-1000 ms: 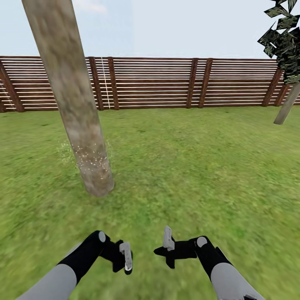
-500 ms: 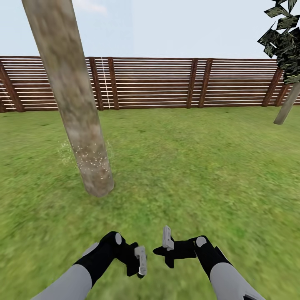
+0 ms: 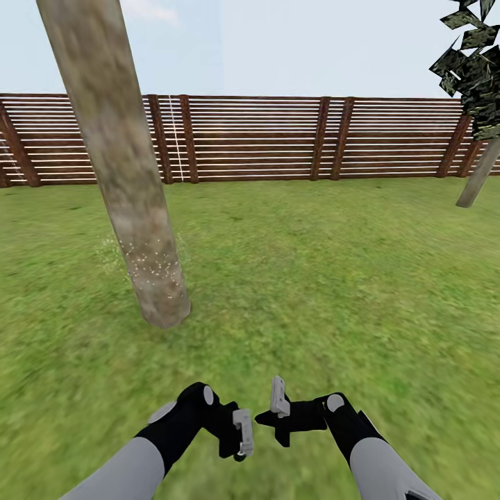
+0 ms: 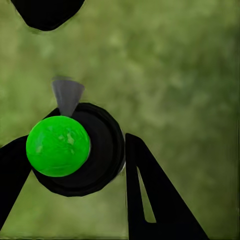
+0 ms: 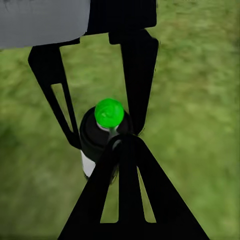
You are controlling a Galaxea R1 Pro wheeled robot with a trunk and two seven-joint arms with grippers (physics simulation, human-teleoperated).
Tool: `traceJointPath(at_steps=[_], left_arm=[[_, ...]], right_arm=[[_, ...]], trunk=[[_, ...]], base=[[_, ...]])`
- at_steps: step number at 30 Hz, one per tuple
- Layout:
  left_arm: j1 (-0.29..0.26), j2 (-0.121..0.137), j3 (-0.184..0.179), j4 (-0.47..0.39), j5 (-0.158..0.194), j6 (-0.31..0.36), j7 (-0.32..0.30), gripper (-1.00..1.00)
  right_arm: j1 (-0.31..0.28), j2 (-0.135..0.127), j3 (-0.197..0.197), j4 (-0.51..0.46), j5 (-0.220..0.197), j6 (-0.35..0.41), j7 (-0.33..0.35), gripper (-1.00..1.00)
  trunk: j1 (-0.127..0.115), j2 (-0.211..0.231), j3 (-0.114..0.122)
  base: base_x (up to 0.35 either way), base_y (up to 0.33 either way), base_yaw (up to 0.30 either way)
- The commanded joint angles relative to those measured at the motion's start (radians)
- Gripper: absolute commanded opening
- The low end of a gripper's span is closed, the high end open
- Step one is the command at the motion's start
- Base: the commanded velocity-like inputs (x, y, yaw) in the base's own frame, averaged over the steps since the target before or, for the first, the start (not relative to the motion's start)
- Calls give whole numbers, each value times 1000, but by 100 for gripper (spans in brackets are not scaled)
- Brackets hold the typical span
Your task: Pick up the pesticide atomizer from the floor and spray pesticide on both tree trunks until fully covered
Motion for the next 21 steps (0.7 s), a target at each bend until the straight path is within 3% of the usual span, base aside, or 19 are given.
traceJointPath(at_steps=[1,11,17,21], left_arm=[[0,-1,-1,-2,0,24,-5,-100],[1,0,1,-1,5,32,0,-100],[2,3,13,48,14,21,0,-100],[3,3,13,84,61,-53,2,-100]], right_arm=[[-1,1,-8,-1,7,-2,5,-100],[-1,1,-8,-1,7,-2,5,-100],[-1,1,-8,-1,7,-2,5,-100],[-1,1,-8,-1,7,-2,5,-100]], trunk=[[0,0,-1],[0,0,-1],[0,0,-1],[0,0,-1]], base=[[0,0,0],[0,0,0],[0,0,0],[0,0,0]])
